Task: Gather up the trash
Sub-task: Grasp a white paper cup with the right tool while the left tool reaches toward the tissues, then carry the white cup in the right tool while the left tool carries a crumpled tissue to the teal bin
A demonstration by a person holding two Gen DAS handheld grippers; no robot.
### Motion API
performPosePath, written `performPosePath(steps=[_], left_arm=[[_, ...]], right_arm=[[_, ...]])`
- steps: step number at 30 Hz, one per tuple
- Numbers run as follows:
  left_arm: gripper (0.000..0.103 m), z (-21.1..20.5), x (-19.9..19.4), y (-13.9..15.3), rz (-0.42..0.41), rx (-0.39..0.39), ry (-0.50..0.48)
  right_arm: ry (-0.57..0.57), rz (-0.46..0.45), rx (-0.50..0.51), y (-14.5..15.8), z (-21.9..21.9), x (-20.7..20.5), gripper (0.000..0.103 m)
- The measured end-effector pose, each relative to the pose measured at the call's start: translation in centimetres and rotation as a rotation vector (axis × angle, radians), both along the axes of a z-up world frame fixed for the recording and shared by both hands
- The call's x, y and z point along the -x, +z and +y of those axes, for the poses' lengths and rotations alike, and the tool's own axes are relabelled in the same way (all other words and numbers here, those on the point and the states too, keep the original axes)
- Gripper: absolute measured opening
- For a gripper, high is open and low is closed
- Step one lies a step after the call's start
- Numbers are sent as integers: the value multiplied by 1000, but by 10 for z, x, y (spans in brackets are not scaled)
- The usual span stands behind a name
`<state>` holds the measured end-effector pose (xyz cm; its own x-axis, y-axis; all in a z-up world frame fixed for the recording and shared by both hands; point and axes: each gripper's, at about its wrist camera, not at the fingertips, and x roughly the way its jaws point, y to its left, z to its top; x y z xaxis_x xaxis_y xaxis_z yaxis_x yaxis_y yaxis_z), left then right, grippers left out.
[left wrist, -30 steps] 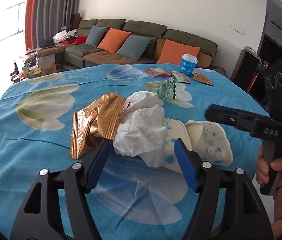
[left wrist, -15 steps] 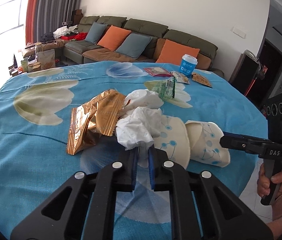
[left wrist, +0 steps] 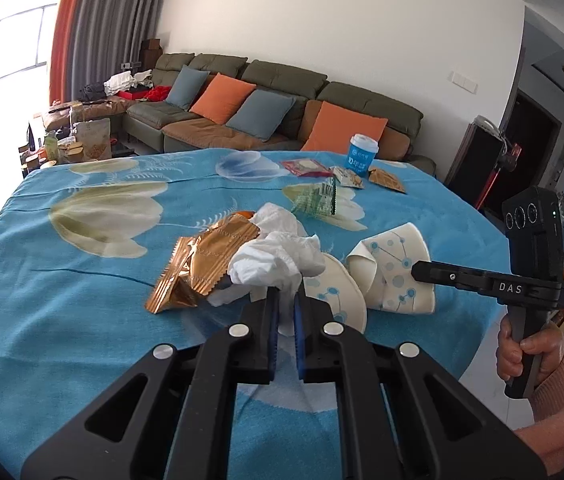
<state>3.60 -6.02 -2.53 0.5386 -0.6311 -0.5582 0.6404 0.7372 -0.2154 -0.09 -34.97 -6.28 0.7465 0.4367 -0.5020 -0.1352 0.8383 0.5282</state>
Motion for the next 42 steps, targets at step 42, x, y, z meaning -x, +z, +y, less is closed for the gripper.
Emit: performPosePath(steps=[42], left_arm=[[7,158,53,32,-113,63,295]], right_arm=[[385,-179,21,59,148,-48,3]])
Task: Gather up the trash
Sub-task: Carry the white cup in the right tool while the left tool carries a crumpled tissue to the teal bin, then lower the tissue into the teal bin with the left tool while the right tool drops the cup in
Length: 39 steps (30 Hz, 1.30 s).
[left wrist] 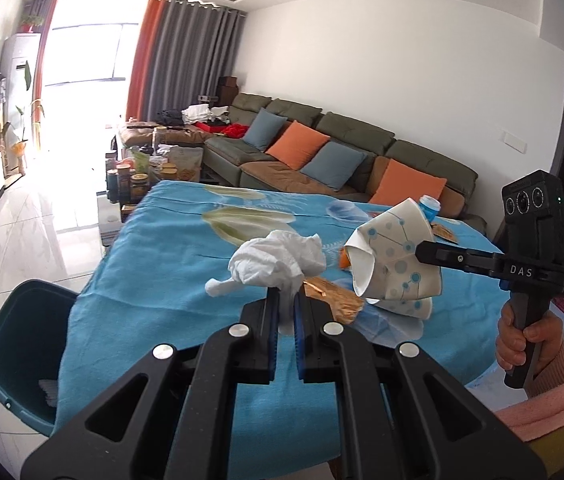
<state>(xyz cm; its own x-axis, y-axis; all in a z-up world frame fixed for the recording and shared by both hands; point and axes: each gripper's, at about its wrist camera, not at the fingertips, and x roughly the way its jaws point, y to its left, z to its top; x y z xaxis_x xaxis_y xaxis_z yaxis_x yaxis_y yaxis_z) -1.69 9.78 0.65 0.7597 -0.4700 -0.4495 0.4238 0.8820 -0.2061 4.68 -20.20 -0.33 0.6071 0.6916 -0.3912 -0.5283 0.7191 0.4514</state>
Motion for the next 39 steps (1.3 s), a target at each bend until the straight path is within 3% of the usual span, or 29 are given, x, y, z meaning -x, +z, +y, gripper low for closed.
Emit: performPosePath(steps=[21,39], left_arm=[[7,99,8,-7,20,6,290],[7,171,3,-31,89,-2,480]], right_arm=[[262,3,49,6,132,-55,3],[382,24,109,2,235,-86,3]])
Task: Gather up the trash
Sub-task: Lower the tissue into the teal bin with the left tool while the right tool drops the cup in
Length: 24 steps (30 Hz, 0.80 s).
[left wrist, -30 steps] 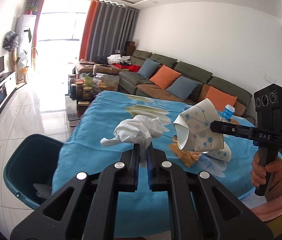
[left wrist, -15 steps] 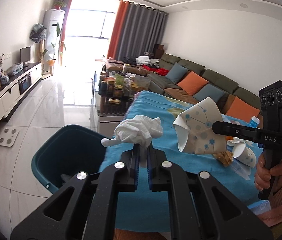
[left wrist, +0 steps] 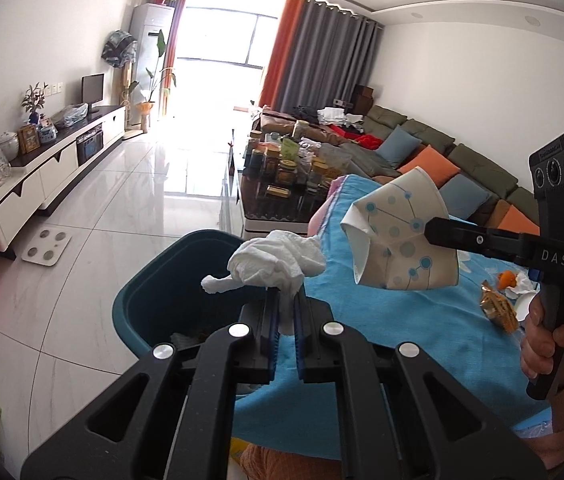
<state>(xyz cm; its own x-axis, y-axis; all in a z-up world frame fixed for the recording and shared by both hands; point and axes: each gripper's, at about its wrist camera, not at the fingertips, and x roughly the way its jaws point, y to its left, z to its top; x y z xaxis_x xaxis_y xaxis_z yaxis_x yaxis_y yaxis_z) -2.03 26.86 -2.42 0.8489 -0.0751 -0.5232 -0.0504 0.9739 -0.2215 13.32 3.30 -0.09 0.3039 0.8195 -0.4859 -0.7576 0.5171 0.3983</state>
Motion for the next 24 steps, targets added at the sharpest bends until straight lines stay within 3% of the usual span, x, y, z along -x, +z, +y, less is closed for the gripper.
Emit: performPosePath(steps=[24], left_arm=[[7,28,-29,-43,110,23,81]], right_arm=[[5,39,123,-26,78,-32,3]])
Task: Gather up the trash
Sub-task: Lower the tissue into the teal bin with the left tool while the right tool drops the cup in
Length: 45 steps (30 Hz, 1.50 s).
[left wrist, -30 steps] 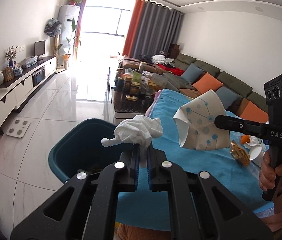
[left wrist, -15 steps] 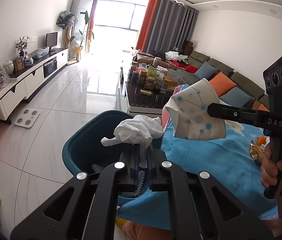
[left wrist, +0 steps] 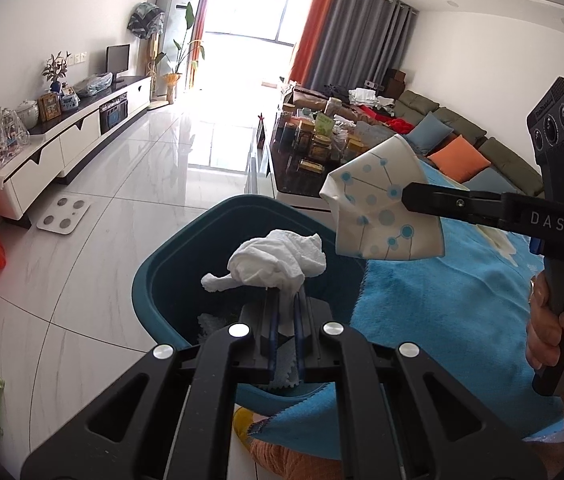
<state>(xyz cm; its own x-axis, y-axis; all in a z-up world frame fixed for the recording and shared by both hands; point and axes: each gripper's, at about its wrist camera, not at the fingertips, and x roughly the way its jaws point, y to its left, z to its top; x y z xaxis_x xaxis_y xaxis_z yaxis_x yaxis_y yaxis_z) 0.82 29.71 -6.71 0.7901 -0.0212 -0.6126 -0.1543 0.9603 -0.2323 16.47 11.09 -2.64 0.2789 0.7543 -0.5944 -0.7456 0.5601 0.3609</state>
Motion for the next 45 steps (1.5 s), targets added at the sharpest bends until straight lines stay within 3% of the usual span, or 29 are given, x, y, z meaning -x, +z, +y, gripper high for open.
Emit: performPosePath(steps=[17,21,28,37,41,45], left_arm=[[9,6,-35,-35,96,51,14],[17,6,-44,-46,119,65,12],[22,4,-49,-52,129,56,15],[31,-16,-35,-23,52,11,-3],[38,-36,-25,-5,-7,-5,-52],[39,-60,-17,11,-52,2,-127]], right_arm=[[-4,54,95,-24,39,-15,6],[-4,49,84,-21,35,-12,6],[-5,52,59,-17,17,-7,9],[-12,10,-8,8,-17,7,19],[-22,-21,-34,18,-37,17,28],[-48,-52,-53,26,-66,26,30]])
